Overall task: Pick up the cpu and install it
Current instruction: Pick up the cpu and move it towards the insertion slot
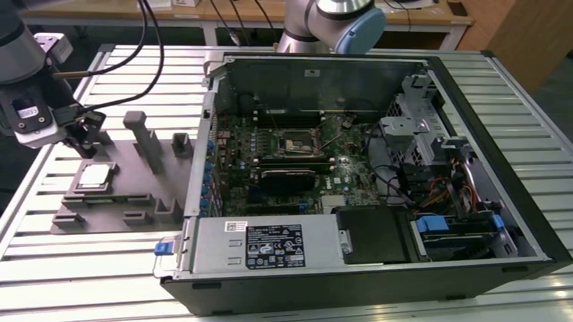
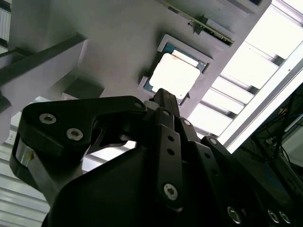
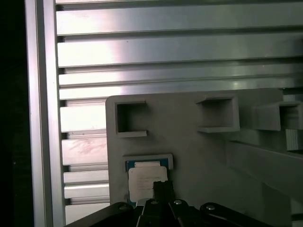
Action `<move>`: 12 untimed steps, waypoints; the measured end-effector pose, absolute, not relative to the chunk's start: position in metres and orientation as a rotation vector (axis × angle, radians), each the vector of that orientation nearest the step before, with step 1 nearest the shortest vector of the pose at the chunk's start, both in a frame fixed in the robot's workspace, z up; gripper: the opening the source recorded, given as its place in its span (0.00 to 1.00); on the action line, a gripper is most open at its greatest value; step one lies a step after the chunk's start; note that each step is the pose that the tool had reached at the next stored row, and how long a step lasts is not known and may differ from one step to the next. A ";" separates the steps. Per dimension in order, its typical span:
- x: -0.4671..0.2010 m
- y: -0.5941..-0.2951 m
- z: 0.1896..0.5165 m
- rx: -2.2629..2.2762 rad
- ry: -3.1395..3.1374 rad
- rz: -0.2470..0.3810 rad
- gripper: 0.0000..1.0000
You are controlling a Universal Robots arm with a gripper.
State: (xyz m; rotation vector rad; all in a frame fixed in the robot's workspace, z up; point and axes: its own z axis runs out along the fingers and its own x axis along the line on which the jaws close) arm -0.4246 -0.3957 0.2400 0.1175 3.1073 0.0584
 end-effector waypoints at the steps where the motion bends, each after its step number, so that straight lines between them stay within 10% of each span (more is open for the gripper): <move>1: -0.425 -0.396 0.239 0.117 3.107 0.058 0.11; 12: -0.425 -0.402 0.232 0.118 3.108 0.057 0.11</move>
